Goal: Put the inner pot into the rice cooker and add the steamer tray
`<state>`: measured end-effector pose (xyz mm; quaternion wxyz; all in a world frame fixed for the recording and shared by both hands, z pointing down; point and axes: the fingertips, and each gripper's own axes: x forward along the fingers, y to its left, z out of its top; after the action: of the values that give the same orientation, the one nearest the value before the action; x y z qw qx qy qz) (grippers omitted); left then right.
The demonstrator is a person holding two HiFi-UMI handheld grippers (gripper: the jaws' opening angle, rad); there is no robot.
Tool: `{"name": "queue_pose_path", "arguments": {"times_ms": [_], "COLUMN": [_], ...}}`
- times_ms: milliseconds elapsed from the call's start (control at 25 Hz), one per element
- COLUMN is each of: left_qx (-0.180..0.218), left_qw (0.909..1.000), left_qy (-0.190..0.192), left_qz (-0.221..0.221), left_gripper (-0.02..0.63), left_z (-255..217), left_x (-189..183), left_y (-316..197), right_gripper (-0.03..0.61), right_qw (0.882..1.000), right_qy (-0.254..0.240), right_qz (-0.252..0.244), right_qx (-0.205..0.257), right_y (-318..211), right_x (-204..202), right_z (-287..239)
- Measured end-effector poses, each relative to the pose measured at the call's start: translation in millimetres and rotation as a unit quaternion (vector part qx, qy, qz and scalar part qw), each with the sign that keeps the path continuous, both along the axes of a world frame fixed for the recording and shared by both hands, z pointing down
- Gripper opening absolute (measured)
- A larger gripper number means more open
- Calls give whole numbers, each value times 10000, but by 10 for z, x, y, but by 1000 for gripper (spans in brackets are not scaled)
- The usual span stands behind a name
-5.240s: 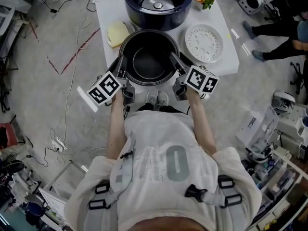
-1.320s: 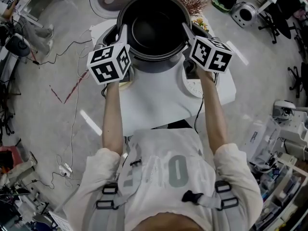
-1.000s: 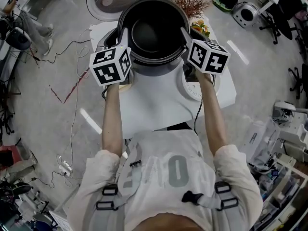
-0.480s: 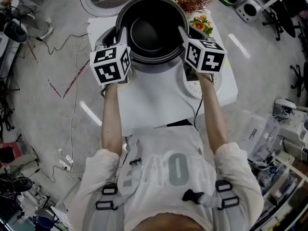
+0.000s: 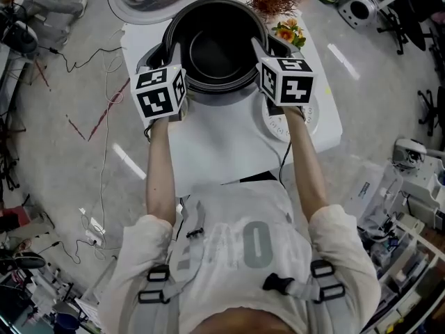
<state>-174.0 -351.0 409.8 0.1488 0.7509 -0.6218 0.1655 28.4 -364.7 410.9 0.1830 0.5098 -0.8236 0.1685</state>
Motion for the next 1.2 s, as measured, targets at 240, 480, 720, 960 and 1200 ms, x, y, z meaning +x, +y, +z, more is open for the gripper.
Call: {"name": "queue_pose_path", "arguments": {"times_ms": [240,480,720,960,1200], "left_qx": [-92,-112,112,138,223], "left_qw": [9998,9995,9979,9981,9982], "left_qy": [-188,-278,-630,-590,-551], "left_qz": [23,45,114,68,23], "left_gripper": [100,100,101,100,101], "left_z": [74,133,108,88,-7], "left_x": [47,40,42,67,51], "left_y": [-52,-88,-118,-133,-133], "right_gripper": [150,149,159,160,163], "right_qw": [9994,9990,9952,9961,9962], "right_qy": [326,445,882,777,714], "right_qz": [-120,-92,-117,-154,-166], "right_qx": [92,49,396,393,462], "right_y": [-44,-89,-102,-101,-100], "right_x": [40,27,-1,27,12], "right_z": [34,100,95,80,-1]}}
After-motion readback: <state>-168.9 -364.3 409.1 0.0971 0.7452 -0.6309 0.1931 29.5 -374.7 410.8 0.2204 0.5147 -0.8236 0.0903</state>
